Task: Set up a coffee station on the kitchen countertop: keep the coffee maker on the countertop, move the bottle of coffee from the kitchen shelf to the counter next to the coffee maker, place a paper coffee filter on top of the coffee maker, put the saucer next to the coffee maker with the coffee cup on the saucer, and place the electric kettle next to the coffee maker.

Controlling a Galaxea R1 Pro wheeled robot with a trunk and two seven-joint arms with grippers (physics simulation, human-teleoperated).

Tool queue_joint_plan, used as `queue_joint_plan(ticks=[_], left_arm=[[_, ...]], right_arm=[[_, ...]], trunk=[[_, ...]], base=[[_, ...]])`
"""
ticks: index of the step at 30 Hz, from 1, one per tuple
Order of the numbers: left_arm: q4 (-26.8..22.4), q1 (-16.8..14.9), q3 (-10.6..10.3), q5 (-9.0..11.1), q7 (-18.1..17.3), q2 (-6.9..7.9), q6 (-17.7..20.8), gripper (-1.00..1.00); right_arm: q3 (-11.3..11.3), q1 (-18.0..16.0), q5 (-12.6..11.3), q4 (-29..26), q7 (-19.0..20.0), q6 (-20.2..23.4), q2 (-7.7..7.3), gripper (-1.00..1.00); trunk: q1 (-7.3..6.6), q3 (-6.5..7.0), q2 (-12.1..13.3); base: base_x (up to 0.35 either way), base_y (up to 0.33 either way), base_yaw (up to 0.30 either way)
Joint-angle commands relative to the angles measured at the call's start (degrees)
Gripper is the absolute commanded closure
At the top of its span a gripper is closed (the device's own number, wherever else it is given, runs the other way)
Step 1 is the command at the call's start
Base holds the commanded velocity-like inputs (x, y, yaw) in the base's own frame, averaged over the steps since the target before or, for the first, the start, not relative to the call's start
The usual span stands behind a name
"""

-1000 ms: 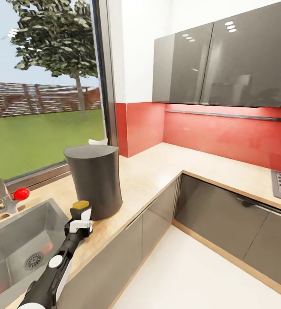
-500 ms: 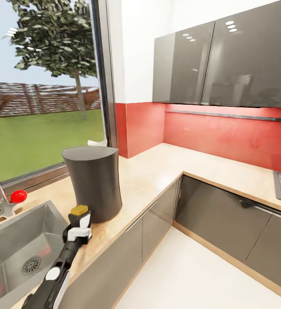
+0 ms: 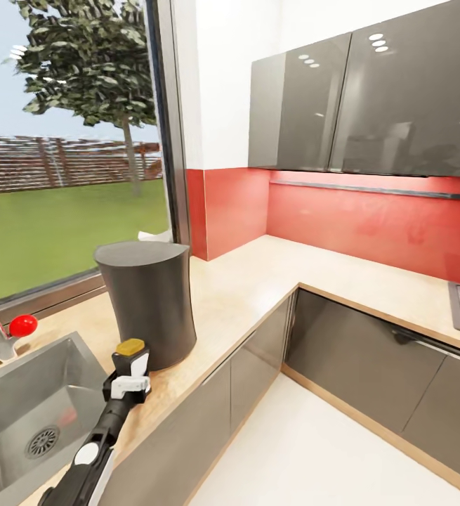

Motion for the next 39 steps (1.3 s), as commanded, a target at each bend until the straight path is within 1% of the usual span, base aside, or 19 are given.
queue_joint_plan(ticks=[1, 19, 31, 32, 39], left_arm=[[0.3, 0.1, 0.3, -0.9, -0.2, -0.06, -0.4, 1.00], [0.3, 0.4, 0.1, -0.9, -0.2, -0.26, -0.6, 1.00], [0.3, 0.4, 0.1, -0.8, -0.2, -0.23, -0.7, 1.00], [0.3, 0.4, 0.1, -0.8, -0.2, -0.24, -0.7, -1.00], [0.2, 0.4, 0.4, -0.8, -0.2, -0.10, -0.8, -1.00]], right_arm=[[0.5, -0.1, -0.5, 0.0, -0.3, -0.2, -0.01, -1.00], [0.5, -0.1, -0.5, 0.0, -0.3, -0.2, -0.01, -1.00], [0.5, -0.1, -0.5, 0.0, -0.3, -0.2, 0.00, -1.00], [0.5, -0.1, -0.5, 0.0, -0.3, -0.2, 0.00, -1.00], [0.5, -0.1, -0.5, 0.0, -0.3, -0.1, 0.00, -1.00]], trunk=[[0.04, -0.15, -0.1], [0.04, -0.15, -0.1], [0.04, -0.15, -0.1], [0.04, -0.15, -0.1], [0.04, -0.15, -0.1]], base=[[0.002, -0.001, 0.000], [0.019, -0.077, 0.000], [0.000, -0.005, 0.000], [0.000, 0.000, 0.000], [0.000, 0.000, 0.000]])
